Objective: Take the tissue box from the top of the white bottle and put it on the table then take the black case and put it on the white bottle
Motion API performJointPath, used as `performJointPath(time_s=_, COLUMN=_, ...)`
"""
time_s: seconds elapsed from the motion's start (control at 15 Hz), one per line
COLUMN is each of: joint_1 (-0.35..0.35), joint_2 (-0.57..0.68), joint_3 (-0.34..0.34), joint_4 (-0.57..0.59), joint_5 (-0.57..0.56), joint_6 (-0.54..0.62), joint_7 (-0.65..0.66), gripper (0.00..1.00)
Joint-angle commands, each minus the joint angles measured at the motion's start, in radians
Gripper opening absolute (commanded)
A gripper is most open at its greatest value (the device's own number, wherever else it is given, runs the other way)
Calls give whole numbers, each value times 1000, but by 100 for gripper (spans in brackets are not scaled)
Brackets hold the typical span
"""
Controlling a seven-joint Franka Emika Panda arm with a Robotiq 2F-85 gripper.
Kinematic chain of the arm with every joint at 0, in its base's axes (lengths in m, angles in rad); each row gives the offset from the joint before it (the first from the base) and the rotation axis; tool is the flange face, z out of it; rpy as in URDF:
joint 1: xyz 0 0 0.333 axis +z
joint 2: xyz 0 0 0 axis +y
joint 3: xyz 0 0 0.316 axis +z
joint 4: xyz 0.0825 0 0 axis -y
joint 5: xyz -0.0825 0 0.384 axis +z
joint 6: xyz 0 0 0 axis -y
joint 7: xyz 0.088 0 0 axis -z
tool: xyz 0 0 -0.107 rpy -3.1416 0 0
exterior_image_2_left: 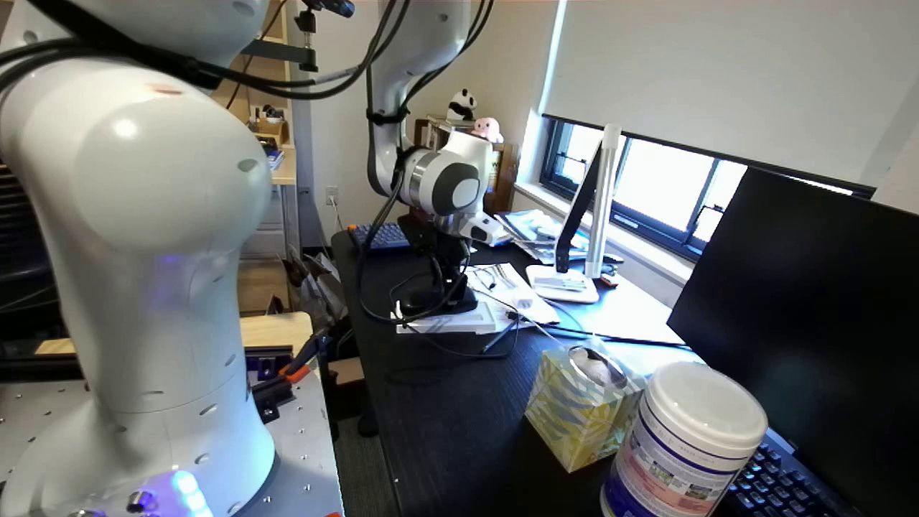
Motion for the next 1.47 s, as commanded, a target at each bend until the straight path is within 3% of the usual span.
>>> performJointPath(time_s=0.0, joint_1=-48, joint_2=-124, joint_3=47, joint_4=-49, joint_5=28, joint_6=-81, joint_7=-63, gripper=52)
performJointPath(time_s=0.4, joint_1=-105, joint_2=-371, joint_3=-2, joint_4=-126, joint_5=-56, joint_6=-153, joint_7=-16, gripper=52)
performJointPath(time_s=0.67, joint_1=-229, joint_2=-557, joint_3=-12, joint_4=-179, joint_5=-153, joint_6=-226, joint_7=4, gripper=52)
performJointPath(time_s=1.0, joint_1=-367, joint_2=-760, joint_3=-4, joint_4=-203, joint_5=-125, joint_6=-375, joint_7=-72, gripper=52)
performJointPath(time_s=1.13, joint_1=-365, joint_2=-788, joint_3=2, joint_4=-191, joint_5=-87, joint_6=-427, joint_7=-152, gripper=52)
performJointPath(time_s=1.2, joint_1=-396, joint_2=-735, joint_3=20, joint_4=-170, joint_5=-105, joint_6=-387, joint_7=-100, gripper=52)
performJointPath(time_s=1.27, joint_1=-399, joint_2=-752, joint_3=22, joint_4=-170, joint_5=-100, joint_6=-397, joint_7=-109, gripper=77)
performJointPath(time_s=1.4, joint_1=-406, joint_2=-750, joint_3=32, joint_4=-170, joint_5=-102, joint_6=-396, joint_7=-107, gripper=77)
